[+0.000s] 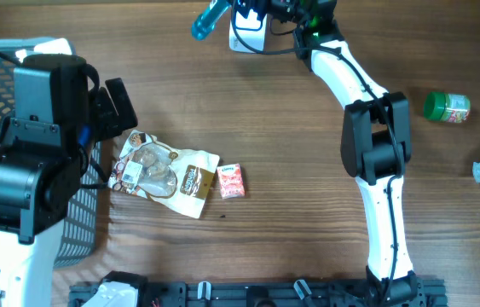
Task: Scan the item barcode
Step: 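Hold the mouthwash bottle's label in front of the scanner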
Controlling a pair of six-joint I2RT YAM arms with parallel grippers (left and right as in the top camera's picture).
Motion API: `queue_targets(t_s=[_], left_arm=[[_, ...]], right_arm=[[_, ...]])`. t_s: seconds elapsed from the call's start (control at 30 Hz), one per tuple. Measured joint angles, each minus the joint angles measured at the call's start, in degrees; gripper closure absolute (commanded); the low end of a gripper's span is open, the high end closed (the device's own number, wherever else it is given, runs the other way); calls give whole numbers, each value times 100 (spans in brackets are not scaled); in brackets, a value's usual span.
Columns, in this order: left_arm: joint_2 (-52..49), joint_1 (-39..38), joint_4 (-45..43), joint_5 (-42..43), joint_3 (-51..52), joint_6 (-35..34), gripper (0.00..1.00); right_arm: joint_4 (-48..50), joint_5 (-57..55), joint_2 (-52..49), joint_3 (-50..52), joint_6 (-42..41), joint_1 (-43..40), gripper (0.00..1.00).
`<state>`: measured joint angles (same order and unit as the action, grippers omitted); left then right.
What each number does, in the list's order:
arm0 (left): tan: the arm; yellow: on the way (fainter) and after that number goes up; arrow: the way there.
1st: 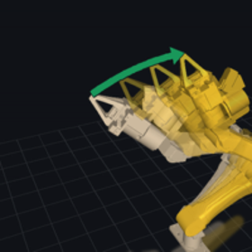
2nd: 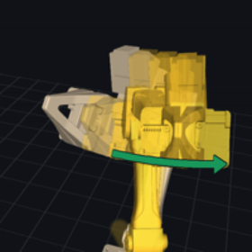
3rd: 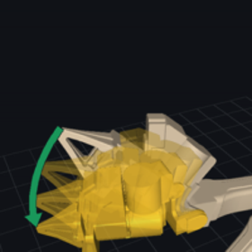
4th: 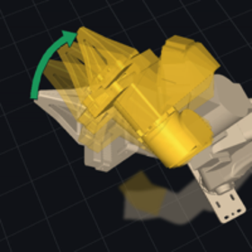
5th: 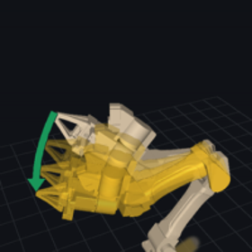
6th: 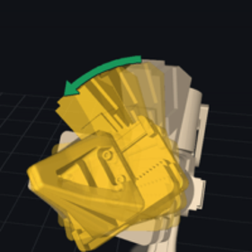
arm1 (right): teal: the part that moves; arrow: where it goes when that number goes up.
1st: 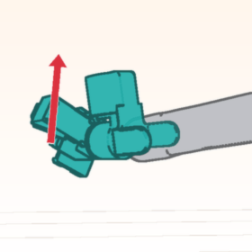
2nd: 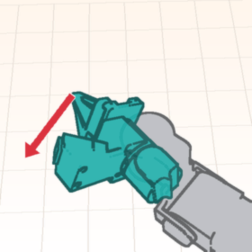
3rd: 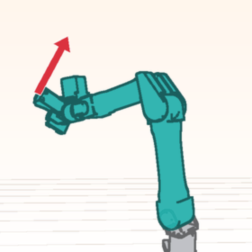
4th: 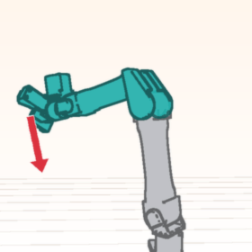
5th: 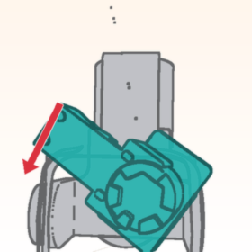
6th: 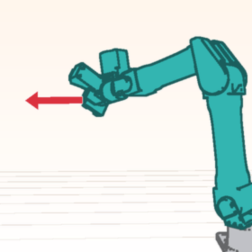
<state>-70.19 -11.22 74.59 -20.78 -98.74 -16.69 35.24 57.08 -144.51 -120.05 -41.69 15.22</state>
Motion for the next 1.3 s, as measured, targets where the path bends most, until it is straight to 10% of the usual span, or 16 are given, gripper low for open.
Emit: queue_targets(t_s=[0.2,0.7,0.93,1.3], left_arm=[[0,0,0,0,0,2,0],[0,0,-2,-48,0,2,0],[0,0,-4,-83,0,2,0],[0,0,-111,-168,0,2,0]], right_arm=[[-726,890,2,-11,-835,76,54],[-3272,1174,-26,-17,81,205,53],[-3536,-24,-2,-17,632,214,58],[-7646,-3993,2288,-24,2306,748,63]])
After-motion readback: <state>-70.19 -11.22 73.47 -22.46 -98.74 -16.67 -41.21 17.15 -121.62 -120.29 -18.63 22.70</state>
